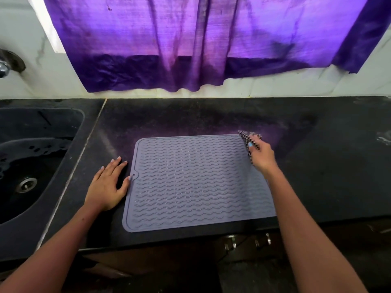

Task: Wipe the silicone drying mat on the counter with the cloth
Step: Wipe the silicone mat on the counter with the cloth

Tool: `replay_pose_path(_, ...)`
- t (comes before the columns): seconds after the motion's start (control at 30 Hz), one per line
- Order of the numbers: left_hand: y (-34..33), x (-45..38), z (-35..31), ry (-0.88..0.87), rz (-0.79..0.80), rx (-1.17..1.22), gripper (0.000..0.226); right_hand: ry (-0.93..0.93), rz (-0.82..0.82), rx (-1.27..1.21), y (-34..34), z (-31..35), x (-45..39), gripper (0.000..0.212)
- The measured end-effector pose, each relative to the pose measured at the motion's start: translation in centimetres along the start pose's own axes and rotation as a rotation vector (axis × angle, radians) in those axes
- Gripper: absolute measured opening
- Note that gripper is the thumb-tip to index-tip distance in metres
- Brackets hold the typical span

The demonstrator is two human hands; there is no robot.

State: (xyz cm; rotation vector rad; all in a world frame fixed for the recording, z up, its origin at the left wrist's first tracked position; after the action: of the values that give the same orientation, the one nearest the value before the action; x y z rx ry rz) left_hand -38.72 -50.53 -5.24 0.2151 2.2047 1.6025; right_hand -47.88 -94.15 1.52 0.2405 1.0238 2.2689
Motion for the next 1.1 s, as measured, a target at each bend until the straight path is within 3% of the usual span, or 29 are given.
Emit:
replay_pose_path(0.1, 0.0, -0.1, 0.1, 0.001, 0.005, -0.002, 0.078, 0.079, 0.131, 0.184, -3.5, -1.0, 2.7, 0.05)
replay_pose_path(0.2, 0.0, -0.1, 0.0, 0.001, 0.002, -0.006, 0.077, 0.125, 0.103, 0.367, -5.0, -1.4, 4.3, 0.059)
replay_pose_path(0.3, 0.0, 0.0, -0.2, 0.008, -0.012, 0.001, 0.076, 0.121, 0.127, 0.349, -5.1, -1.6, 3.9, 0.058)
replay_pose_path(0.4, 0.1, 0.0, -0.3, 0.008, -0.016, 0.001, 0.077, 0.073, 0.205, 0.102, -4.5, -1.4, 2.8, 0.047)
replay_pose_path(0.5, 0.2, 0.0, -0.3, 0.01, -0.006, 0.001, 0.079, -0.195, 0.207, -0.428, -2.1, -1.3, 2.4, 0.036)
replay_pose_path(0.53, 0.3, 0.0, -0.3, 0.01, -0.001, 0.0, 0.079, -0.244, 0.153, -0.473, -1.1, -1.6, 2.4, 0.035)
replay_pose_path(0.63, 0.3, 0.0, -0.3, 0.018, -0.003, 0.007, 0.081, -0.108, 0.024, -0.15, 1.3, -1.0, 4.2, 0.043)
replay_pose_path(0.83, 0.1, 0.0, -0.2, 0.015, 0.008, 0.003, 0.08, 0.137, 0.047, 0.355, -2.3, -3.6, 10.3, 0.055)
replay_pose_path(1.0, 0.1, 0.0, -0.4, 0.006, -0.004, -0.011, 0.08, 0.16, 0.184, 0.378, -2.5, -4.0, 9.3, 0.057)
replay_pose_path(1.1, 0.0, 0.1, -0.5, 0.004, 0.028, -0.017, 0.083, 0.112, 0.243, 0.255, -2.3, -3.8, 8.8, 0.052)
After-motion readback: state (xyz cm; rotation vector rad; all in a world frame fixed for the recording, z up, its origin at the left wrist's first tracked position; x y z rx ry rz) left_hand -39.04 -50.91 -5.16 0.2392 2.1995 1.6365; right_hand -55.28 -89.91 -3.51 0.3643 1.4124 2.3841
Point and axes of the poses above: each hand's wrist, its own x-axis away from the middle knuckle, its own y-axis out of the back of the hand, z = x × y, the point moved 6 cm from there along -x, towards the middle knuckle, and after that the axes turned 4 degrees about -z, right-handed, at the moved point
